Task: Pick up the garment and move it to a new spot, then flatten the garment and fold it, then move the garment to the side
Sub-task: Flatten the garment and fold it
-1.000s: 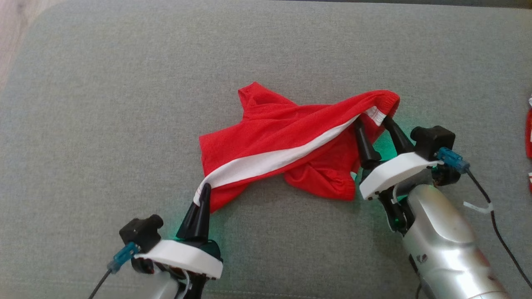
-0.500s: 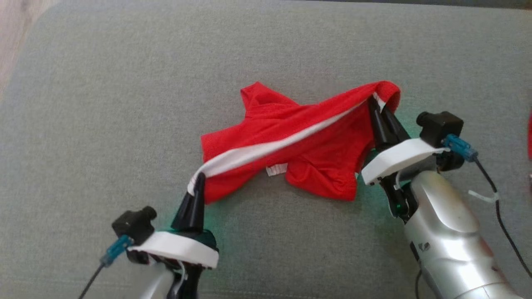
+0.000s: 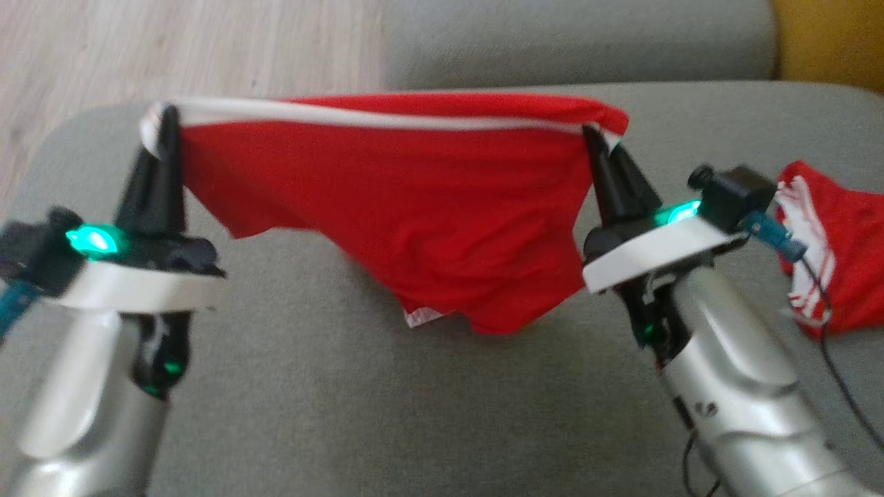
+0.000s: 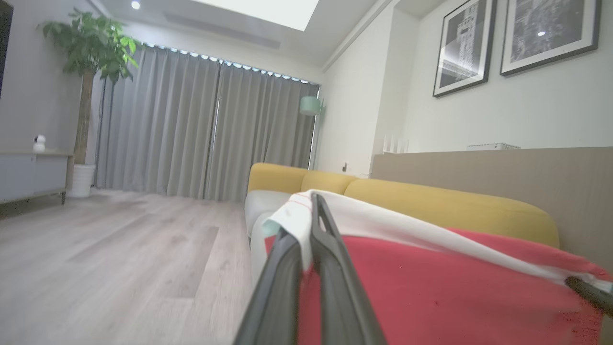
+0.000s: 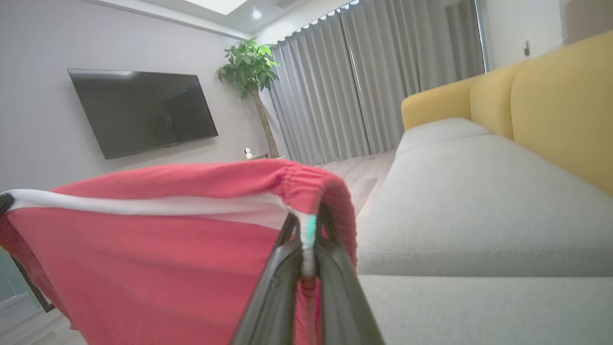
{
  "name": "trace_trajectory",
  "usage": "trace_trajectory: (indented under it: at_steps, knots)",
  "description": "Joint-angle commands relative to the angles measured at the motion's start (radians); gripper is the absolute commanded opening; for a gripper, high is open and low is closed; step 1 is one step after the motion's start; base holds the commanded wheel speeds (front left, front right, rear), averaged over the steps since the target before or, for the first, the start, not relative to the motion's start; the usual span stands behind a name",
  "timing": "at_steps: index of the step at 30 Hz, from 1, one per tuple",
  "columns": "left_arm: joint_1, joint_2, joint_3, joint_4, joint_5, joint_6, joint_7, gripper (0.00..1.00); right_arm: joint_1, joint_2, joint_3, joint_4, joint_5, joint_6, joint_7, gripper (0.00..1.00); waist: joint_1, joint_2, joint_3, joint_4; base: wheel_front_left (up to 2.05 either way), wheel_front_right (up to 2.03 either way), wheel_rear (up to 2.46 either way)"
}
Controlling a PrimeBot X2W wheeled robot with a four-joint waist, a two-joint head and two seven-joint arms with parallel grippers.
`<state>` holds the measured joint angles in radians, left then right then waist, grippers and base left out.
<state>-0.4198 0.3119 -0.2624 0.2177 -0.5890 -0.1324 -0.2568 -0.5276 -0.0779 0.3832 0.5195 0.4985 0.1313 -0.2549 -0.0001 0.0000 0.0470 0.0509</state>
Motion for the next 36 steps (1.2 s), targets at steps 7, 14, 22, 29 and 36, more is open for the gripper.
trace_trajectory:
  at_steps: [7,14,22,29,36]
  knots:
    - [-0.225,0.138,-0.002,-0.009,0.012,0.002,-0.005,0.00,-0.176,-0.103,0.037,-0.161,0.095,-0.001,0.110,0.00,0.0001,0.0000,-0.012,-0.045,0.00,0.00,0.00]
    - [-0.451,0.132,-0.051,0.160,0.034,0.002,0.000,0.00,-0.384,-0.121,0.052,-0.126,0.062,-0.001,0.173,0.00,0.0001,0.0000,0.144,-0.038,0.00,0.00,0.00]
    - [-0.729,0.080,0.068,0.179,0.213,0.069,-0.005,0.00,-0.715,-0.075,0.014,0.108,-0.062,-0.001,0.021,0.00,0.0001,0.0000,0.233,-0.006,0.00,0.00,0.00]
    - [-0.638,-0.010,0.104,0.141,0.280,0.028,-0.005,0.00,-0.708,-0.074,-0.019,0.223,-0.095,-0.001,-0.006,0.00,0.0001,0.0000,0.219,0.034,0.00,0.00,0.00]
    - [-0.247,-0.125,0.123,0.175,0.225,0.004,-0.005,0.00,-0.370,-0.088,0.058,0.261,0.009,-0.001,-0.007,0.00,0.0001,0.0000,0.180,0.043,0.00,0.00,0.00]
